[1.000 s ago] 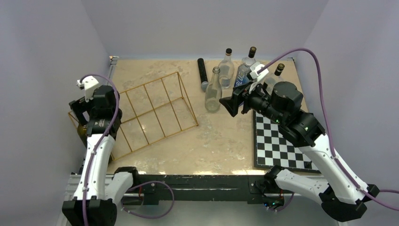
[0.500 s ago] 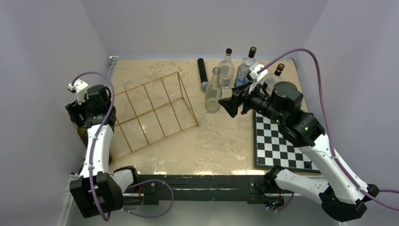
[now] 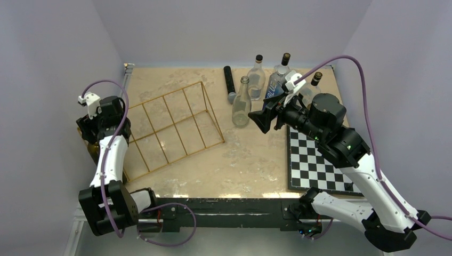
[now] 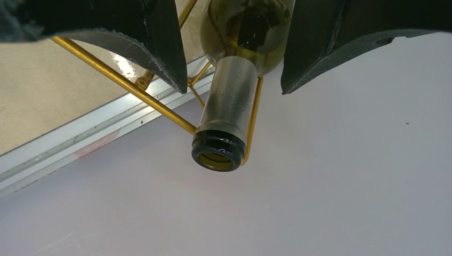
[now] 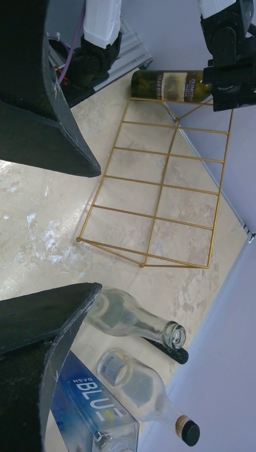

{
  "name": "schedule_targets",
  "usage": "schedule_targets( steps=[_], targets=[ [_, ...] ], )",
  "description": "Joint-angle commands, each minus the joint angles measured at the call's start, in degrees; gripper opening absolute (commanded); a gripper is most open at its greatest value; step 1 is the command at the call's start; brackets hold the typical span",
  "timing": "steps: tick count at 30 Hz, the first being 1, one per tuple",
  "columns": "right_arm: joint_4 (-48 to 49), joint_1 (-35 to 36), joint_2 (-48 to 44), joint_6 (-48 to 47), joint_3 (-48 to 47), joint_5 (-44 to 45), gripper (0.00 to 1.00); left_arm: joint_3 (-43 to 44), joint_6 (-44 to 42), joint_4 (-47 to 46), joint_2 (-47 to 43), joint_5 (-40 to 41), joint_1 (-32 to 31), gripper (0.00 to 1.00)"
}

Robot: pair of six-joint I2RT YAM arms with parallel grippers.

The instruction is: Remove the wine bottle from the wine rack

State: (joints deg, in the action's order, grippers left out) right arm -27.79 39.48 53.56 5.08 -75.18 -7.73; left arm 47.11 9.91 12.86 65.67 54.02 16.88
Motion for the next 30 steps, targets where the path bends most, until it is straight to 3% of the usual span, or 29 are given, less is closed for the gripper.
schedule_targets(
  steps=[1, 16, 24, 30],
  targets=[
    [2.0, 0.2, -1.0, -0.5, -0.6, -0.2, 0.77, 1.5, 1.1, -2.3, 1.9, 0.5, 0.7, 0.69],
    [2.0, 0.2, -1.5, -1.7, 0.4, 0.8, 0.78, 3.3, -0.3, -3.0, 7.1, 1.6, 0.9, 0.64],
    [2.6, 0.2, -1.3, -1.9, 0.7, 0.8, 0.79, 2.5, 0.0, -3.0, 6.5, 0.8, 0.9, 0.38],
    [2.5, 0.2, -1.2, -2.0, 0.8, 0.9, 0.79, 2.3, 0.3, -2.1, 4.4, 0.4, 0.9, 0.0]
  ],
)
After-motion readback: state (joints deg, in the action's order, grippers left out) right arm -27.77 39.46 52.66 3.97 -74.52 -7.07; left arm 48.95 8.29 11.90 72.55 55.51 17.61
